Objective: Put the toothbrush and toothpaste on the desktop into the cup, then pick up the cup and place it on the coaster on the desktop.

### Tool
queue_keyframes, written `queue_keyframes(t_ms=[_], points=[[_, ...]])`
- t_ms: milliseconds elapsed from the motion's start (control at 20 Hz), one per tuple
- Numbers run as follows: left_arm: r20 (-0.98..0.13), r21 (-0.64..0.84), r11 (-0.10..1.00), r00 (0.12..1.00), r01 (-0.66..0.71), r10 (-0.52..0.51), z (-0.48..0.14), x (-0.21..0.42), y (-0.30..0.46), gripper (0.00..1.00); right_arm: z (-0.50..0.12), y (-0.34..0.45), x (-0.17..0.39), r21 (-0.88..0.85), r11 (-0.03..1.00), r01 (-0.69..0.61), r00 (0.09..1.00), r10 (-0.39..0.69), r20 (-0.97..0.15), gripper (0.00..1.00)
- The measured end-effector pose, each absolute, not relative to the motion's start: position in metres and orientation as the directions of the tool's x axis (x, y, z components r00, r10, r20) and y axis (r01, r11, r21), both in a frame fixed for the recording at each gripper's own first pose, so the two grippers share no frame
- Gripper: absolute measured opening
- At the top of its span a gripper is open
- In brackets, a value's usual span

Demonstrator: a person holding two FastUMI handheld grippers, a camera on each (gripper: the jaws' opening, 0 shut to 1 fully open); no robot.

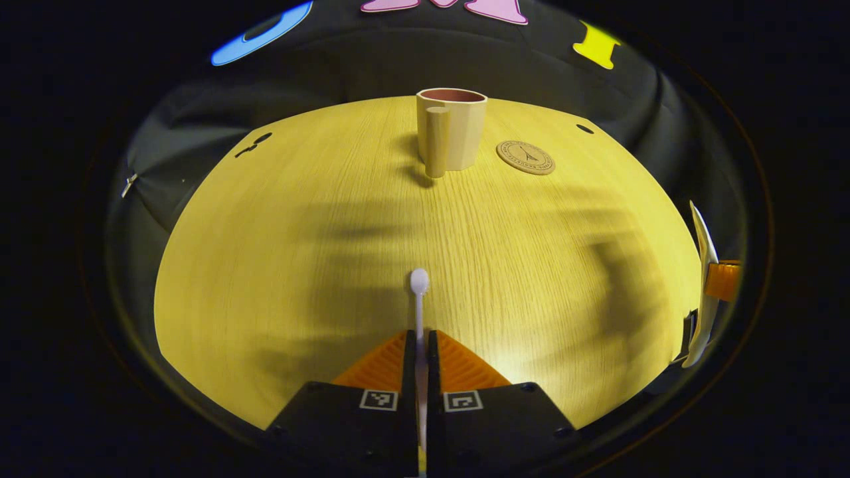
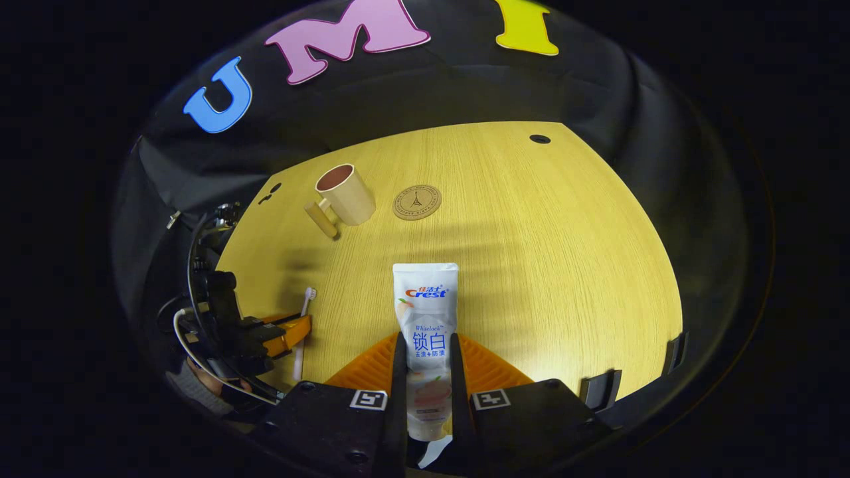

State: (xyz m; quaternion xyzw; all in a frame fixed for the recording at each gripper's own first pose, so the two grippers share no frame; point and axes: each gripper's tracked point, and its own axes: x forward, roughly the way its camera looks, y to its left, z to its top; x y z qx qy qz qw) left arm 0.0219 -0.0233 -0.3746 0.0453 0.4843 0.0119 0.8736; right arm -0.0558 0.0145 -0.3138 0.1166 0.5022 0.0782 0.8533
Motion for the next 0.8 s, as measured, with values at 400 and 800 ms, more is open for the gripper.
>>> queue_keyframes(t_ms=[400, 800], points=[[-0.804, -0.075, 0.996, 0.594, -0.041, -0.037, -0.335, 0.012, -0.019, 0.07, -0.279, 0.044, -0.022, 0.344, 0.935, -0.089, 0.592, 0.327, -0.737, 0.31], [-0.592, -0.181, 0.983, 0.793, 0.042, -0.143, -0.22, 0.039, -0.034, 0.06, -0.218, 0.094, 0.06, 0.429, 0.874, -0.228, 0.72, 0.448, -0.53, 0.31]])
